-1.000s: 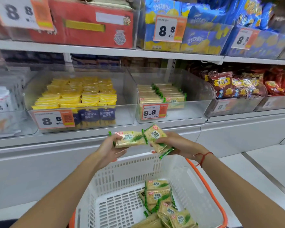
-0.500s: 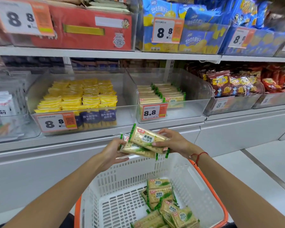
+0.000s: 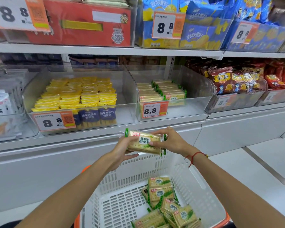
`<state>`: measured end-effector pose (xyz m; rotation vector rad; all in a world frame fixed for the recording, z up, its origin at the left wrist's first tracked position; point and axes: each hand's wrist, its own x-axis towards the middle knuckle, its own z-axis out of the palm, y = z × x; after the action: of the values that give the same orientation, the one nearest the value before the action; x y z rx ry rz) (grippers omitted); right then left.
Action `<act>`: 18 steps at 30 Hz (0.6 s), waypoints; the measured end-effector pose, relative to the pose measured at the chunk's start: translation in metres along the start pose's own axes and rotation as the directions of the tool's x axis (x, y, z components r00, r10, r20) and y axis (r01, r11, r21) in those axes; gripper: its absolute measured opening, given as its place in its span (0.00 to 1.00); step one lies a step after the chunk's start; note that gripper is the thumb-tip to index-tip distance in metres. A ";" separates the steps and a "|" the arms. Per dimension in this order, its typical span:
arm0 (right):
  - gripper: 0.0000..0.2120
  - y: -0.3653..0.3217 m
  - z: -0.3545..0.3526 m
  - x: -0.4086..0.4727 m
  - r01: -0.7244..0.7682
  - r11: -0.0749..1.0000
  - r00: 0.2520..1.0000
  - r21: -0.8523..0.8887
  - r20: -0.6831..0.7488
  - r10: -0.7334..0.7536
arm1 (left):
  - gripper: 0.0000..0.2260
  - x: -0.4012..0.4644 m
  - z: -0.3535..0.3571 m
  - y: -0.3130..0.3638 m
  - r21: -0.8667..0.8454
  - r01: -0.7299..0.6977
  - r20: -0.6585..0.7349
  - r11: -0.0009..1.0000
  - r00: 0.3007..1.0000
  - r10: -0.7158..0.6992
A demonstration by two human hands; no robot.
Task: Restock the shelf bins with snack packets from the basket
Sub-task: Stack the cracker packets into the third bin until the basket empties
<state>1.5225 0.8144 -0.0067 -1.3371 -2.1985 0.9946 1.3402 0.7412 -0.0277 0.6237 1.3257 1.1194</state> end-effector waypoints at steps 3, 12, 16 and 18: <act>0.33 0.005 0.001 -0.001 -0.093 0.994 0.996 0.052 -0.002 0.094 | 0.17 0.006 -0.003 -0.008 0.037 -0.013 0.015 0.999 1.000 0.012; 0.22 0.045 0.030 -0.013 -0.390 0.835 0.908 0.388 0.314 0.278 | 0.17 0.021 -0.001 -0.050 -0.056 0.083 -0.009 0.995 0.996 -0.084; 0.33 0.076 0.053 -0.013 -0.509 0.720 0.861 0.472 0.304 0.408 | 0.18 0.034 -0.007 -0.078 -0.116 0.131 -0.052 0.985 0.989 -0.138; 0.30 0.098 0.066 -0.013 -0.597 0.653 0.800 0.466 0.288 0.527 | 0.15 0.040 -0.009 -0.089 -0.141 0.152 -0.068 0.978 0.984 -0.163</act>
<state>1.5463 0.8071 -0.1232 -1.7231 -1.3690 1.8089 1.3510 0.7402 -0.1251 0.3710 1.3298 1.1025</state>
